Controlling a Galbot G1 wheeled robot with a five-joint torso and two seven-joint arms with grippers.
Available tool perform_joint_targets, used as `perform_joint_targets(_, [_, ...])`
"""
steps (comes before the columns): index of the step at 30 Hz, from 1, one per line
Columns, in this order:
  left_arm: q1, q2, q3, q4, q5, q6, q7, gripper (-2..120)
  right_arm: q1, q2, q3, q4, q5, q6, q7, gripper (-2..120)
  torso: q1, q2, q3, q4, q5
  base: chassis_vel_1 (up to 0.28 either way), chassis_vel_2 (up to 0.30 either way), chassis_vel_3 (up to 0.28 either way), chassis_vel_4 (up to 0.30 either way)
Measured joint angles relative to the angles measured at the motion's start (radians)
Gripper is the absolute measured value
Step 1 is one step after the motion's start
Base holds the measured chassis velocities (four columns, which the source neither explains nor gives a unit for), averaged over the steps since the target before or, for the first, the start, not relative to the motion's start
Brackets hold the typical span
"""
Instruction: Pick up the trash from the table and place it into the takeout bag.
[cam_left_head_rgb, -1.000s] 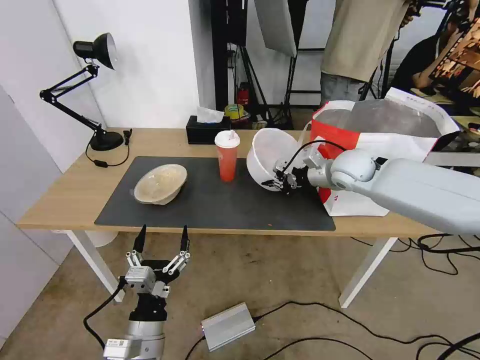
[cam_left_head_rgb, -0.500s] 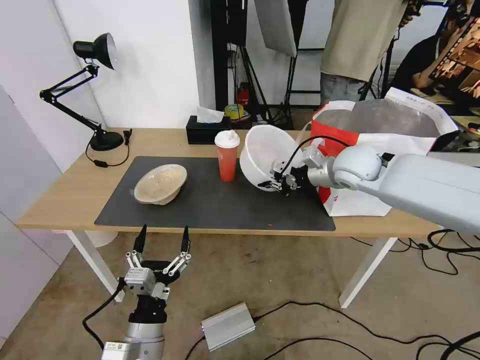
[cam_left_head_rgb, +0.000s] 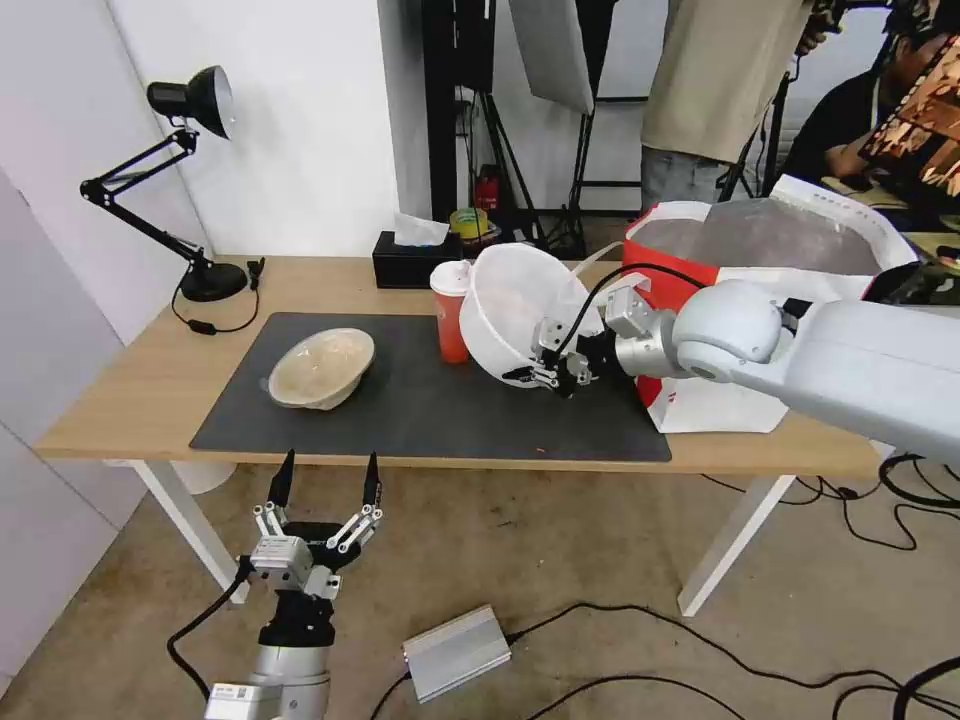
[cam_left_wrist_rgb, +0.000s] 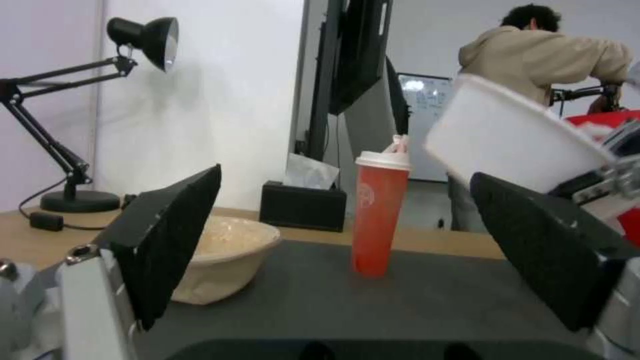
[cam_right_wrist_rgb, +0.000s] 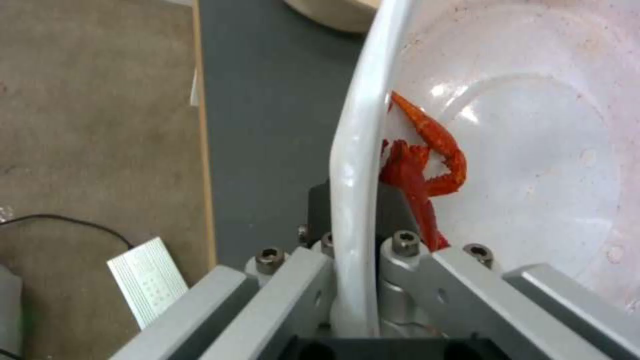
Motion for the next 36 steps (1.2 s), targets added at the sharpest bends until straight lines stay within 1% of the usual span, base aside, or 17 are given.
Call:
perform_joint_targets(8, [-0.001,0.002,0.006,0.012,0.001,-0.002,0.001,100,0.075,-0.066,-0.030,0.080,0.023,-0.007,-0.004,0,0.000,0.000,0.000,-0.0001,0.0001,0.000,0.000,0.000,0.000])
perform_joint_targets(14, [-0.001,0.003,0.007,0.018,0.001,-0.005,0.001,100,0.121,-0.095,-0.046,0.113,0.032,-0.008,-0.012,0,0.000,0.000,0.000,0.0000,0.0000,0.000,0.000,0.000,0.000])
perform_joint_targets(18, [-0.002,0.003,0.008,0.029,0.002,-0.016,0.001,100,0.172,-0.125,-0.075,0.138,0.036,-0.008,-0.023,0,0.000,0.000,0.000,0.0000,0.0001,0.000,0.000,0.000,0.000])
perform_joint_targets(23, [-0.004,0.003,0.008,0.036,0.003,-0.018,0.002,100,0.233,-0.144,-0.111,0.159,0.052,-0.007,-0.037,0,0.000,0.000,0.000,0.0000,0.0001,0.000,0.000,0.000,0.000])
perform_joint_targets(29, [-0.007,0.005,0.004,0.039,0.002,-0.019,0.002,100,0.292,-0.153,-0.129,0.182,0.078,-0.005,-0.045,0,0.000,0.000,0.000,0.0000,0.0000,0.000,0.000,0.000,0.000])
perform_joint_targets(36, [-0.005,0.010,0.002,0.041,0.001,-0.021,0.002,100,0.320,-0.154,-0.135,0.205,0.094,-0.007,-0.046,0,0.000,0.000,0.000,0.0000,0.0000,0.000,0.000,0.000,0.000])
